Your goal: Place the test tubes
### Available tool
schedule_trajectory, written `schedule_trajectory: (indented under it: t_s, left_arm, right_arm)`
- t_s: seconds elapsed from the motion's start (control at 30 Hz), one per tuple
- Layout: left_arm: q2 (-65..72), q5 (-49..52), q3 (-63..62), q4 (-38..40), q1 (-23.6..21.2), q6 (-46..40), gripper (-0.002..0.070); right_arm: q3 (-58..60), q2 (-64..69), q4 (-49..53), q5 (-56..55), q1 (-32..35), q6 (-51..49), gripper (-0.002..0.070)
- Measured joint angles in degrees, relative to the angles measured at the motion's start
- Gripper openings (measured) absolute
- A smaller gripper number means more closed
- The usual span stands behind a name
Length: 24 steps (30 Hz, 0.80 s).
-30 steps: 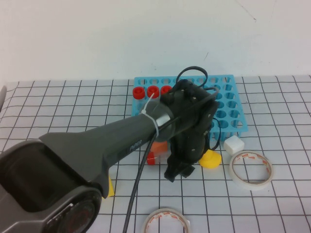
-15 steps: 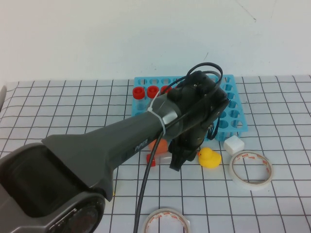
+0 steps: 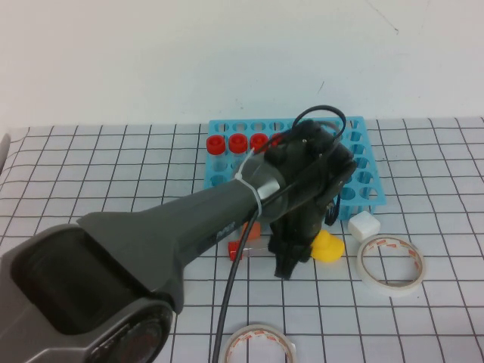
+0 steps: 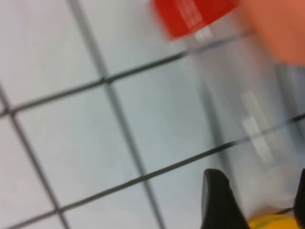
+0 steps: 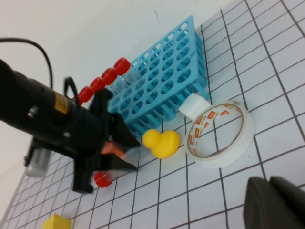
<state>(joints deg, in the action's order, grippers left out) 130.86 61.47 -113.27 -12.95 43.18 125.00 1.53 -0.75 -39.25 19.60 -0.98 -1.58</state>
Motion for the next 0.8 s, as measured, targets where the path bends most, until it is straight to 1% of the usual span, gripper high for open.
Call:
schedule_trajectory:
  t_s: [0.17, 0.47, 0.63, 0.8]
  left_arm:
    - [0.69, -0.55, -0.13, 3.36, 0.11, 3.08, 0.0312]
    - [1.68, -0.55, -0.13, 1.00, 0.23, 3.83, 0.0312]
    - [1.68, -0.86, -0.13, -0.50, 0.23, 1.53, 0.0312]
    - [1.68, -4.33, -0.13, -0.86, 0.23, -1.11, 0.0312]
  right_arm:
    - [0.00, 0.00, 0.00, 0.12, 0.00, 0.13, -0.0001]
    - [0.00, 0.00, -0.82, 0.12, 0.00, 1.58, -0.0001]
    - [0.00, 0.00, -1.17, 0.12, 0.00, 1.58, -0.0001]
    - [0.00, 0.00, -1.30, 0.12, 0.00, 2.80, -0.0001]
